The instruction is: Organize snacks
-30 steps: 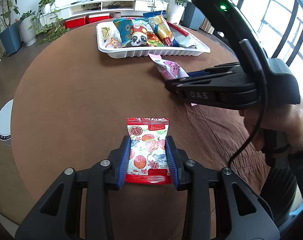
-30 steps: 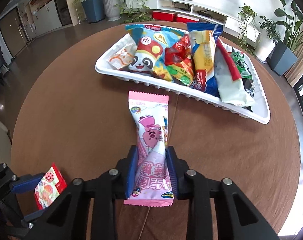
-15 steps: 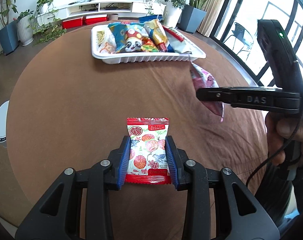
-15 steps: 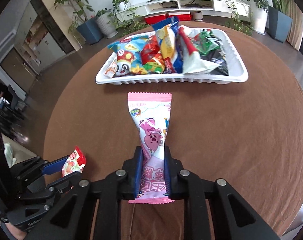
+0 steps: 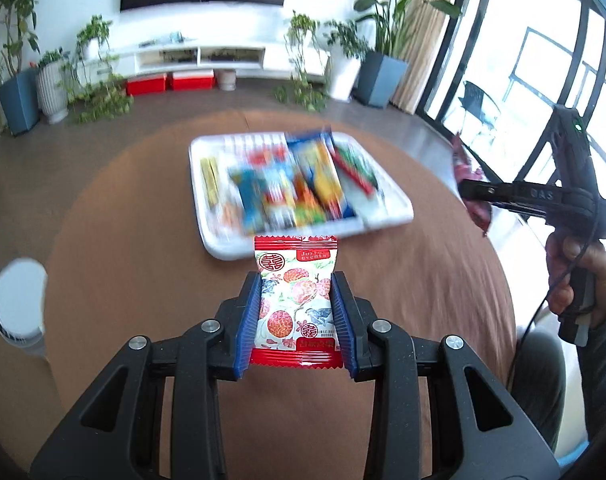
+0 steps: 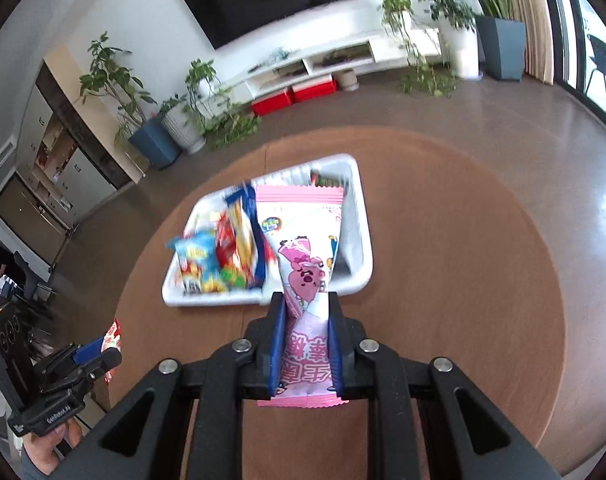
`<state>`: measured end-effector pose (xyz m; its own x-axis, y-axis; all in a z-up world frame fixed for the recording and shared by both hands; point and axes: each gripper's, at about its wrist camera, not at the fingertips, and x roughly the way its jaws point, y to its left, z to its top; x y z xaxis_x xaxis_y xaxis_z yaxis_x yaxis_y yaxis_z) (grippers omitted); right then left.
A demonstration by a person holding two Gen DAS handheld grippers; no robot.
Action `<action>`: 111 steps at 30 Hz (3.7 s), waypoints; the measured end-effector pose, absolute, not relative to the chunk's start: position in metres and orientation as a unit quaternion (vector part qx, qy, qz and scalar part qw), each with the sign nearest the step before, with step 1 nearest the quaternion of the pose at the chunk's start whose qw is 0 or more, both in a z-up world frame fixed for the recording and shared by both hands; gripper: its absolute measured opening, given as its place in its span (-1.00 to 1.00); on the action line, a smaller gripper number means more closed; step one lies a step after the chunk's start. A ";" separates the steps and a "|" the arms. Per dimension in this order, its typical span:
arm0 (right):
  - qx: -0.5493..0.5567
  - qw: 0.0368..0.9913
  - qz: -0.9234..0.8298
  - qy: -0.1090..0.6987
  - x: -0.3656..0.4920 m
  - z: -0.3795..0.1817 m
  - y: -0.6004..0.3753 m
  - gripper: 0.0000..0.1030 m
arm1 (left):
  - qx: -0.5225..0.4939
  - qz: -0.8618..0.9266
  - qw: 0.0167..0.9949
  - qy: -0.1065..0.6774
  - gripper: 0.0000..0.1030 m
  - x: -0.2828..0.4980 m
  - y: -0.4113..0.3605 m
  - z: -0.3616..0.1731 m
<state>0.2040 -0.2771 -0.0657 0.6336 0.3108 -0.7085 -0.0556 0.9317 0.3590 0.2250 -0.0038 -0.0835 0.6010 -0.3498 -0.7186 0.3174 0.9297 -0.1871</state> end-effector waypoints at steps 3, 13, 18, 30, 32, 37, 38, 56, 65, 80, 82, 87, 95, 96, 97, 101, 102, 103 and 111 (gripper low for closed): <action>0.138 0.902 0.105 0.396 0.228 -0.041 -0.274 -0.60 | -0.026 -0.184 0.902 0.389 -0.37 0.252 0.001 -0.059; 0.082 0.888 0.142 0.431 0.318 -0.039 -0.236 -0.60 | -0.036 -0.183 0.899 0.397 -0.38 0.350 0.001 -0.042; 0.062 0.875 0.136 0.461 0.347 -0.065 -0.225 -0.60 | -0.033 -0.182 0.889 0.418 -0.37 0.394 -0.009 -0.064; 0.043 0.854 0.126 0.502 0.369 -0.109 -0.220 -0.60 | -0.019 -0.178 0.873 0.453 -0.37 0.448 -0.029 -0.122; 0.040 0.852 0.125 0.507 0.372 -0.113 -0.217 -0.60 | -0.018 -0.179 0.871 0.457 -0.37 0.457 -0.030 -0.130; 0.039 0.849 0.121 0.513 0.378 -0.121 -0.219 -0.59 | -0.018 -0.174 0.866 0.469 -0.36 0.467 -0.030 -0.147; 0.040 0.848 0.122 0.515 0.379 -0.122 -0.219 -0.59 | -0.017 -0.174 0.865 0.471 -0.35 0.470 -0.032 -0.149; 0.038 0.847 0.121 0.516 0.380 -0.127 -0.213 -0.45 | -0.011 -0.148 0.872 0.467 0.11 0.478 -0.024 -0.156; 0.039 0.851 0.114 0.512 0.372 -0.123 -0.213 -0.25 | 0.000 -0.137 0.882 0.450 0.45 0.467 -0.022 -0.143; 0.088 0.921 0.095 0.366 0.298 -0.041 -0.242 0.93 | 0.059 -0.087 0.956 0.274 0.99 0.347 -0.035 -0.058; 0.104 0.934 0.098 0.328 0.277 -0.025 -0.250 0.98 | 0.073 -0.077 0.964 0.243 0.99 0.316 -0.044 -0.041; 0.131 0.967 0.068 0.209 0.210 0.019 -0.267 1.00 | 0.089 -0.023 0.977 0.192 1.00 0.245 -0.064 -0.014; 0.139 0.990 0.016 0.037 0.102 0.073 -0.282 1.00 | 0.079 0.005 0.976 0.201 0.99 0.165 -0.082 0.000; 0.142 0.989 0.014 0.033 0.091 0.076 -0.284 1.00 | 0.076 0.016 0.976 0.203 0.99 0.155 -0.082 0.000; 0.146 0.989 0.016 0.032 0.083 0.078 -0.287 1.00 | 0.073 0.023 0.976 0.204 0.99 0.148 -0.083 0.001; 0.131 0.990 0.015 0.051 0.051 0.074 -0.286 1.00 | 0.061 0.034 0.974 0.214 0.99 0.121 -0.084 -0.002; 0.125 0.990 0.015 0.062 0.046 0.071 -0.284 1.00 | 0.059 0.038 0.973 0.222 0.99 0.115 -0.086 -0.004; 0.122 0.990 0.015 0.072 0.042 0.068 -0.282 1.00 | 0.057 0.042 0.972 0.226 0.99 0.111 -0.087 -0.006; 0.065 0.984 0.006 0.166 0.023 0.027 -0.249 1.00 | 0.034 0.045 0.960 0.273 0.99 0.090 -0.087 -0.035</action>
